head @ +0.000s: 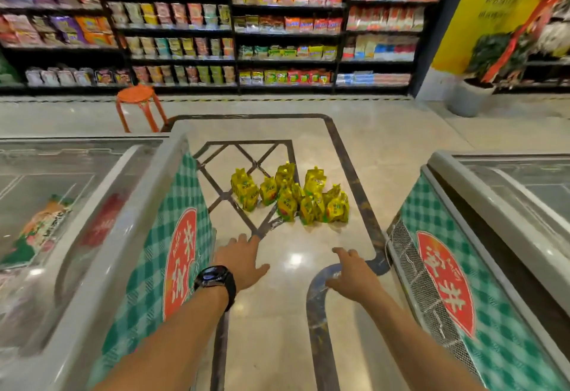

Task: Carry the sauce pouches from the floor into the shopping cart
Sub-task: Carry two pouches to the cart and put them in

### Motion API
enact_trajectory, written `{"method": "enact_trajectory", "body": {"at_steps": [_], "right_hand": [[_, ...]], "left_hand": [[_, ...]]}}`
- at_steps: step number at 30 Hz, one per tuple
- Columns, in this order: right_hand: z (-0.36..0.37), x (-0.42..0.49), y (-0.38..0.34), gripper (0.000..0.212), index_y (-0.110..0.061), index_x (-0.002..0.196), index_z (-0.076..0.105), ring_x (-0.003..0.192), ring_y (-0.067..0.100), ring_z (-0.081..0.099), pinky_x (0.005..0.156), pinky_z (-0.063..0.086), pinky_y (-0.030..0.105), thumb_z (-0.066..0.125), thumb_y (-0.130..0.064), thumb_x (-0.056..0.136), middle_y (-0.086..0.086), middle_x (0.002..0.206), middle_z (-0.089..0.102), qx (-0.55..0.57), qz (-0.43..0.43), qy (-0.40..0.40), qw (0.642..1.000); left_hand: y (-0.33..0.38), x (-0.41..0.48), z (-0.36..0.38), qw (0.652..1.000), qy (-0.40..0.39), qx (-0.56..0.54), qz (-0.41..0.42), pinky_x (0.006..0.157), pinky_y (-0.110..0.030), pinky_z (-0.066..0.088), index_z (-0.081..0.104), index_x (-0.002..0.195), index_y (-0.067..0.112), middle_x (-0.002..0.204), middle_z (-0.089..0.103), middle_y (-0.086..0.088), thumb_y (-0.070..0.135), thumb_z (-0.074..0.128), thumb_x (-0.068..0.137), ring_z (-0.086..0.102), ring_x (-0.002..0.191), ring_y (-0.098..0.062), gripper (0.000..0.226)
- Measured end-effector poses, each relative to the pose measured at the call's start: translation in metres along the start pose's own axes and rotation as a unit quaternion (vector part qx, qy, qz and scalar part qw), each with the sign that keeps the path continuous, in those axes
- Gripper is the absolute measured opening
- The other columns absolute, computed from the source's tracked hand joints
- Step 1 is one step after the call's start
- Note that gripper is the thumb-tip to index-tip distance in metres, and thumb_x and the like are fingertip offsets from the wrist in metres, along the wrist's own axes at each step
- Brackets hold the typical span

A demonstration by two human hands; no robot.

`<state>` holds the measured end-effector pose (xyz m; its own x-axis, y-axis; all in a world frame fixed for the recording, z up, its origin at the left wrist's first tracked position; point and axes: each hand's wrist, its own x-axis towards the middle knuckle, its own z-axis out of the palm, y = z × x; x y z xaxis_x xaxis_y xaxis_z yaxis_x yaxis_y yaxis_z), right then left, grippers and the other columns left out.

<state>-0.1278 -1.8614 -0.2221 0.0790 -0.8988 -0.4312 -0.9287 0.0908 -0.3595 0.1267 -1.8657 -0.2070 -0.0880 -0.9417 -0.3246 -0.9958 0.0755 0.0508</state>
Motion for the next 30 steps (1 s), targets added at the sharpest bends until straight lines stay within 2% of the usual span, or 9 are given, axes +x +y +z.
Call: {"method": "enact_trajectory", "body": {"at_steps": [9,15,19,23,26,30], "right_hand": [[-0.062,0.219,-0.003,0.081,-0.021,0.149,0.027,0.13,0.032,0.044,0.1,0.046,0.045,0.068,-0.04,0.082,0.011,0.144,0.038,0.004,0.025,-0.002,1.0],[-0.086,0.361,0.0,0.08,-0.02,0.146,0.031,0.127,0.033,0.047,0.095,0.049,0.045,0.069,-0.04,0.079,0.012,0.141,0.04,0.05,0.05,-0.031,0.997],[-0.083,0.439,0.007,0.088,-0.02,0.15,0.025,0.132,0.031,0.043,0.099,0.046,0.044,0.072,-0.039,0.078,0.011,0.146,0.037,0.09,0.078,-0.051,0.992],[-0.062,0.516,0.017,0.087,-0.018,0.149,0.027,0.13,0.031,0.046,0.099,0.045,0.041,0.074,-0.037,0.078,0.011,0.144,0.038,0.128,0.131,-0.071,0.98],[-0.027,0.577,0.027,0.087,-0.017,0.148,0.028,0.128,0.029,0.047,0.098,0.043,0.037,0.075,-0.034,0.078,0.011,0.142,0.04,0.168,0.172,-0.073,0.968],[0.04,0.67,0.044,0.086,-0.014,0.147,0.03,0.131,0.031,0.045,0.101,0.041,0.04,0.078,-0.031,0.078,0.013,0.146,0.04,0.226,0.231,-0.083,0.943]], "left_hand": [[-0.021,0.222,-0.046,0.999,-0.016,0.044,0.006,0.088,-0.042,0.049,0.033,0.144,0.02,0.136,0.048,-0.01,0.062,0.046,0.094,0.052,0.121,-0.031,0.066],[-0.037,0.361,-0.063,0.998,-0.041,0.034,-0.022,0.091,-0.041,0.05,0.029,0.151,0.02,0.142,0.046,-0.009,0.066,0.042,0.093,0.05,0.126,-0.029,0.075],[-0.053,0.443,-0.055,0.998,-0.054,0.007,-0.028,0.088,-0.042,0.051,0.031,0.149,0.02,0.136,0.05,-0.01,0.068,0.041,0.091,0.053,0.122,-0.03,0.076],[-0.069,0.539,-0.021,0.996,-0.09,-0.004,-0.018,0.082,-0.042,0.053,0.029,0.148,0.02,0.132,0.052,-0.011,0.065,0.045,0.092,0.057,0.117,-0.031,0.074],[-0.081,0.611,0.028,0.99,-0.132,-0.035,-0.016,0.085,-0.043,0.053,0.03,0.147,0.019,0.135,0.052,-0.01,0.064,0.05,0.091,0.056,0.119,-0.032,0.074],[-0.098,0.713,0.111,0.98,-0.191,-0.063,-0.007,0.087,-0.047,0.054,0.034,0.143,0.018,0.134,0.052,-0.011,0.063,0.054,0.089,0.058,0.118,-0.034,0.073]]}}
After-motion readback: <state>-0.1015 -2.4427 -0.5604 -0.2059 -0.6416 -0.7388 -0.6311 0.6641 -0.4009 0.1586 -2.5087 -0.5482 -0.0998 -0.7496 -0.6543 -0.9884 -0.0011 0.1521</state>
